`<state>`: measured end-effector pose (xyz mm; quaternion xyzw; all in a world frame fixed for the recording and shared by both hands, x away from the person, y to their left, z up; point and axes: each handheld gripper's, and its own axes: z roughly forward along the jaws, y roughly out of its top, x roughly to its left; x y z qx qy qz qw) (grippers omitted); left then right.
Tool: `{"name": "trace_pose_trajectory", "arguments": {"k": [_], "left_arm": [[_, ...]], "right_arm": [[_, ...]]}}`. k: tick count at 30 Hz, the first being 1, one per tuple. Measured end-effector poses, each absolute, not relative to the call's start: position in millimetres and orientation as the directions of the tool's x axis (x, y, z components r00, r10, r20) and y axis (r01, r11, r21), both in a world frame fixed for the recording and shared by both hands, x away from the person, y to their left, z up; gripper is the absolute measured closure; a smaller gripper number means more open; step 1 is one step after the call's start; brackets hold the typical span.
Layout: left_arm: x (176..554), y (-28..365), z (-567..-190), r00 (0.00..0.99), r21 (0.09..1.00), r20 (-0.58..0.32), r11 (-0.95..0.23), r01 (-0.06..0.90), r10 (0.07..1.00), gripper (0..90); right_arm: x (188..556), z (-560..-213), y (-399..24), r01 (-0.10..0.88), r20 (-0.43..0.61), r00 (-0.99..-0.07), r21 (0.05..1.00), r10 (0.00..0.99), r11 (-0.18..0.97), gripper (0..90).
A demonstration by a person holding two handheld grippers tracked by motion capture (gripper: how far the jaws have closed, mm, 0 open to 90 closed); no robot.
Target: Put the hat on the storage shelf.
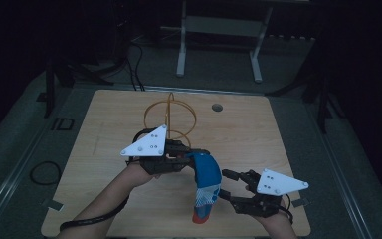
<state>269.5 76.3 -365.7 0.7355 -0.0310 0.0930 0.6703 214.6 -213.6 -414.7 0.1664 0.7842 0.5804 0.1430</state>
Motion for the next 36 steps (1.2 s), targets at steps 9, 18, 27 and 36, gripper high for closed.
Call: {"name": "trace_pose_trajectory", "arguments": {"k": [9,18,27,36], "left_arm": [[270,71,-367,0.983,0.981,0.169,-0.112,-0.160,0.076,86.9],[273,81,-370,0.983,0.983,0.145,-0.131,-0.130,0.113,86.8],[272,81,-375,0.980,0.968,0.156,-0.216,-0.127,0.122,86.1],[265,80,-377,0.967,0.955,0.183,-0.265,-0.131,0.179,63.9]], "right_arm": [[214,-412,-209,0.069,-0.060,-0.899,0.958,0.433,0.278,80.5],[211,-401,-223,0.061,-0.064,-0.866,0.971,0.496,0.231,90.0],[212,-386,-239,0.044,-0.065,-0.852,0.980,0.519,0.196,90.0],[212,-374,-244,0.023,-0.088,-0.841,0.980,0.534,0.199,90.0]]}}
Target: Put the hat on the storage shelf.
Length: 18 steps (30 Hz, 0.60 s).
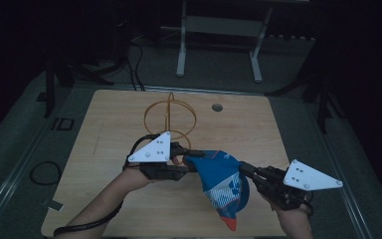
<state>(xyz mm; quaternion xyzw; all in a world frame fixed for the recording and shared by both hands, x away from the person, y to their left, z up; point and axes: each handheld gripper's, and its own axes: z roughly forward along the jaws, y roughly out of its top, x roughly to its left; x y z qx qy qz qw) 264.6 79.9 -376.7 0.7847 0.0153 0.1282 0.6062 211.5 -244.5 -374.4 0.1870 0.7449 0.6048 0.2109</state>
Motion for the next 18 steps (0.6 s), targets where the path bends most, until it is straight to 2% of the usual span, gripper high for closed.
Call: {"name": "trace_pose_trajectory", "arguments": {"k": [3,5,13,15,18], "left_arm": [[261,84,-378,0.960,0.950,0.187,-0.285,-0.124,0.206,56.0],[260,88,-380,0.958,0.947,0.187,-0.299,-0.116,0.218,55.0],[256,110,-391,0.945,0.956,0.147,-0.286,-0.060,0.293,40.2],[254,119,-397,0.936,0.958,0.141,-0.281,-0.047,0.323,38.9],[251,128,-405,0.925,0.961,0.132,-0.275,-0.032,0.356,30.9]], "right_arm": [[213,-370,-247,0.019,-0.090,-0.836,0.981,0.541,0.193,90.0],[213,-368,-248,0.011,-0.100,-0.830,0.981,0.549,0.196,90.0],[219,-363,-249,0.016,-0.096,-0.822,0.981,0.562,0.191,90.0],[222,-361,-249,0.018,-0.092,-0.819,0.982,0.566,0.186,90.0],[227,-357,-247,0.010,-0.106,-0.807,0.981,0.581,0.193,90.0]]}}
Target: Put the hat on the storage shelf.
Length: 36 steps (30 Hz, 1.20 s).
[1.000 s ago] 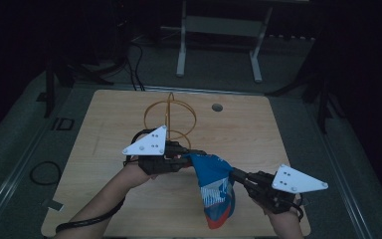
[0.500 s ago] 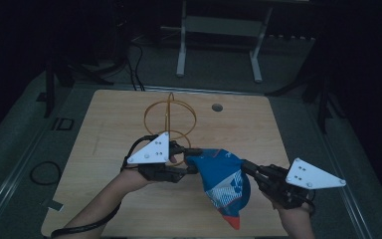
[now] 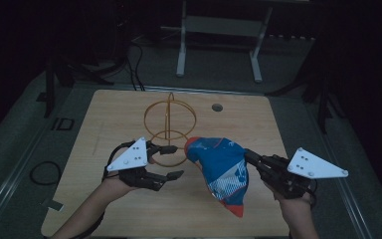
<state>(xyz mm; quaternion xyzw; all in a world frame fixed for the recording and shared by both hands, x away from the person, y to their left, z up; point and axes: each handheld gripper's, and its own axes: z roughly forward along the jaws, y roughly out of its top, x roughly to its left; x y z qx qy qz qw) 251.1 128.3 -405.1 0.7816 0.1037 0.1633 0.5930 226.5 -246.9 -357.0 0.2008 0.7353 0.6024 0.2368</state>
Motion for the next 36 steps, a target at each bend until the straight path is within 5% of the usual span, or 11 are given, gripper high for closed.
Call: {"name": "trace_pose_trajectory", "arguments": {"k": [13,36], "left_arm": [[245,168,-450,0.832,0.956,0.111,-0.286,0.059,0.544,2.6],[236,225,-543,0.600,0.937,0.061,-0.252,0.240,0.798,2.7]], "right_arm": [[260,-327,-235,-0.024,-0.144,-0.763,0.981,0.631,0.194,90.0],[346,-290,-157,0.025,-0.114,-0.743,0.980,0.660,0.198,90.0]]}}
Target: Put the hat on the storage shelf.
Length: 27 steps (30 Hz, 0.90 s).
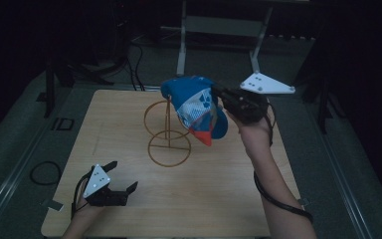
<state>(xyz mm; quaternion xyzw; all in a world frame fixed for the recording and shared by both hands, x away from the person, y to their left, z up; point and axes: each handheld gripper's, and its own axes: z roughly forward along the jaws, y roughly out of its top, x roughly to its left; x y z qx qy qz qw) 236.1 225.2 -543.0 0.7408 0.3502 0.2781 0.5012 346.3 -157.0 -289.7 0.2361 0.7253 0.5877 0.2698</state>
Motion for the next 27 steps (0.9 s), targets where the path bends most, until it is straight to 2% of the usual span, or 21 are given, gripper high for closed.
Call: {"name": "trace_pose_trajectory", "arguments": {"k": [8,15,23,27], "left_arm": [[232,239,-550,0.570,0.944,0.015,-0.199,0.262,0.822,2.7],[232,243,-554,0.575,0.942,0.002,-0.195,0.274,0.818,2.8],[234,246,-558,0.574,0.940,-0.015,-0.184,0.287,0.819,2.8],[235,246,-560,0.575,0.939,-0.025,-0.178,0.294,0.818,2.8]], "right_arm": [[368,-297,-109,0.067,-0.109,-0.764,0.967,0.636,0.247,90.0],[368,-304,-75,0.066,-0.116,-0.804,0.957,0.583,0.281,90.0],[368,-312,-53,0.082,-0.088,-0.842,0.954,0.533,0.288,90.0],[375,-320,-49,0.104,-0.080,-0.838,0.948,0.540,0.302,90.0]]}}
